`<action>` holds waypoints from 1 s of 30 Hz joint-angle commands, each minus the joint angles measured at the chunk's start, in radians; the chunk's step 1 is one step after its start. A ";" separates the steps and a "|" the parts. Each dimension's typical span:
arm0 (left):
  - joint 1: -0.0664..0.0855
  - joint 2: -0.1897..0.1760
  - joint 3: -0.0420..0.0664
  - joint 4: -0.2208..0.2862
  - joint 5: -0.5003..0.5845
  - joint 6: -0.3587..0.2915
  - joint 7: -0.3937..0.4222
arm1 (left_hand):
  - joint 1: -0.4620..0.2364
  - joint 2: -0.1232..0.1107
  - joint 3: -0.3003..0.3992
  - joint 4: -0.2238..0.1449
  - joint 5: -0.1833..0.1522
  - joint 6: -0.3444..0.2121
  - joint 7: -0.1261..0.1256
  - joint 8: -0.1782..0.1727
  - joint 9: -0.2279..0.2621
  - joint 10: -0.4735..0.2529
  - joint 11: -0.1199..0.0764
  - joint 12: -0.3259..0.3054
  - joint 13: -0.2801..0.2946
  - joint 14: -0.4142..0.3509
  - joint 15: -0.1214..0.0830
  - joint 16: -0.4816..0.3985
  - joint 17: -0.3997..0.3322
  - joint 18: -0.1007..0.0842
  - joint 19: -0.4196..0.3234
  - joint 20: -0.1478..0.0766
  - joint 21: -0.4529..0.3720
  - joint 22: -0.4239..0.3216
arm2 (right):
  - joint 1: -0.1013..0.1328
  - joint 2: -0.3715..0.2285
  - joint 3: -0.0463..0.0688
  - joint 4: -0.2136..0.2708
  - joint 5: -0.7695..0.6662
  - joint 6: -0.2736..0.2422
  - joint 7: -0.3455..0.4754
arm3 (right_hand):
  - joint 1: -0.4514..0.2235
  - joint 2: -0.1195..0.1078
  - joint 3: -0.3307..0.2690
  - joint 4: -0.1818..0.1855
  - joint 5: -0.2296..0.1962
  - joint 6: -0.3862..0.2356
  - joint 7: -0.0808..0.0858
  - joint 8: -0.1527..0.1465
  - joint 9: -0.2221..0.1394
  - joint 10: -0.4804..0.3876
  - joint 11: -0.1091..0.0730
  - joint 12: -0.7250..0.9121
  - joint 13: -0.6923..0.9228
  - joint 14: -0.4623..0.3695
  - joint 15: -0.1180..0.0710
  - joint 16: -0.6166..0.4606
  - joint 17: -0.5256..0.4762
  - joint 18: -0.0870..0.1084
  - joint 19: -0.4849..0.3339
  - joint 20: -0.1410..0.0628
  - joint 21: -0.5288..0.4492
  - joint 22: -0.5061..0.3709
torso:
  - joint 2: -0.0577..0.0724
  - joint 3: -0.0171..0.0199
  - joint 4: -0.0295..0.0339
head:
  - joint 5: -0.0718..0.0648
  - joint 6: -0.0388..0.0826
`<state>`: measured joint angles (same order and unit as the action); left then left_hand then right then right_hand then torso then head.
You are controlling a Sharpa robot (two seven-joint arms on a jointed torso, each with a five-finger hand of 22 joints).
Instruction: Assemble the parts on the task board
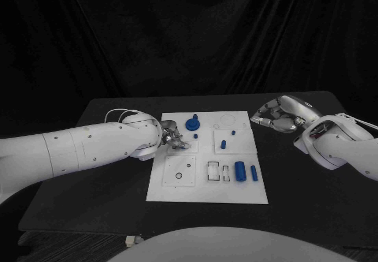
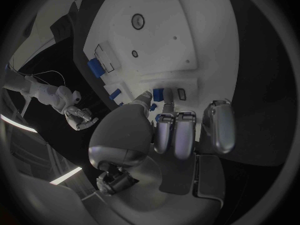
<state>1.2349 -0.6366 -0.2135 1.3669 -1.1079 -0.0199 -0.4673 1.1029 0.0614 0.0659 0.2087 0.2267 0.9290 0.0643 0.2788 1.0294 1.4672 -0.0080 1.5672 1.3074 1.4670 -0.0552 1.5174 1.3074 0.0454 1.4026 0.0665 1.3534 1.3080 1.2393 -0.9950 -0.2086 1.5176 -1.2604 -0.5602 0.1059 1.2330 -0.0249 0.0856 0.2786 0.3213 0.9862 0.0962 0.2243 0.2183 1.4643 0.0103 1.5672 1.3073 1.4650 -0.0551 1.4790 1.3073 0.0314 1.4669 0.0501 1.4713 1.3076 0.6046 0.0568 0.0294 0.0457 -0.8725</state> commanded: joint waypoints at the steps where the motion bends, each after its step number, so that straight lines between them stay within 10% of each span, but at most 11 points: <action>1: -0.002 0.004 0.001 -0.004 -0.001 0.015 0.006 | 0.016 -0.002 0.005 -0.013 0.023 0.005 -0.002 -0.008 -0.005 0.104 0.003 0.004 0.263 0.037 0.004 -0.006 0.150 0.018 -0.007 -0.005 -0.008 0.145 | -0.003 0.000 0.001 0.000 0.000 0.004 -0.014 | 0.000 0.009 0.001 0.002 0.005 -0.009 0.001 -0.005 0.000 0.106 0.008 0.004 0.263 0.062 0.005 -0.003 0.012 -0.003 0.050 0.009 -0.004 0.225 | 0.000 -0.0001 0.0006 | -0.001 0.000; 19: -0.004 0.010 0.001 -0.019 -0.001 0.005 0.032 | 0.062 0.000 0.095 -0.056 0.198 -0.001 0.000 -0.034 -0.065 0.104 0.004 0.004 0.263 0.030 0.004 -0.012 0.141 0.019 -0.011 -0.005 -0.025 0.149 | -0.006 -0.001 0.001 0.000 0.000 0.009 -0.016 | 0.017 0.011 0.008 -0.007 0.061 -0.009 0.001 -0.008 0.001 0.106 0.008 0.004 0.263 0.061 0.005 -0.004 0.008 -0.002 0.050 0.009 -0.006 0.225 | 0.000 -0.0001 0.0002 | 0.000 0.000; 30: -0.004 0.009 0.001 -0.015 -0.001 -0.011 0.049 | 0.082 -0.035 0.278 -0.123 0.297 0.003 0.000 -0.018 -0.075 0.104 0.003 0.004 0.263 0.031 0.002 -0.011 0.143 0.018 -0.005 -0.007 -0.027 0.160 | -0.006 -0.002 0.001 0.000 0.000 0.010 -0.017 | 0.025 0.012 0.014 -0.009 0.089 -0.008 0.001 -0.009 0.001 0.106 0.008 0.004 0.263 0.061 0.004 -0.005 0.004 -0.002 0.049 0.009 -0.007 0.224 | 0.000 0.0002 0.0001 | -0.002 0.000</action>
<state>1.2347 -0.6267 -0.2114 1.3528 -1.1063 -0.0219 -0.4307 1.1840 0.0344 0.3025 0.1283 0.5203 0.9279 0.0734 0.2599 0.9529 1.4671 -0.0081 1.5672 1.3074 1.4670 -0.0552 1.5099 1.3073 0.0454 1.3972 0.0610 1.3275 1.3077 1.2354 -0.9959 -0.2085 1.5171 -1.2599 -0.5545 0.1050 1.2476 -0.0104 0.0940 0.2701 0.4058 0.9862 0.0962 0.2205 0.2182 1.4643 0.0103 1.5673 1.3079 1.4650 -0.0551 1.4790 1.3073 0.0314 1.4669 0.0501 1.4675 1.3074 0.6048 0.0567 0.0294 0.0449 -0.8725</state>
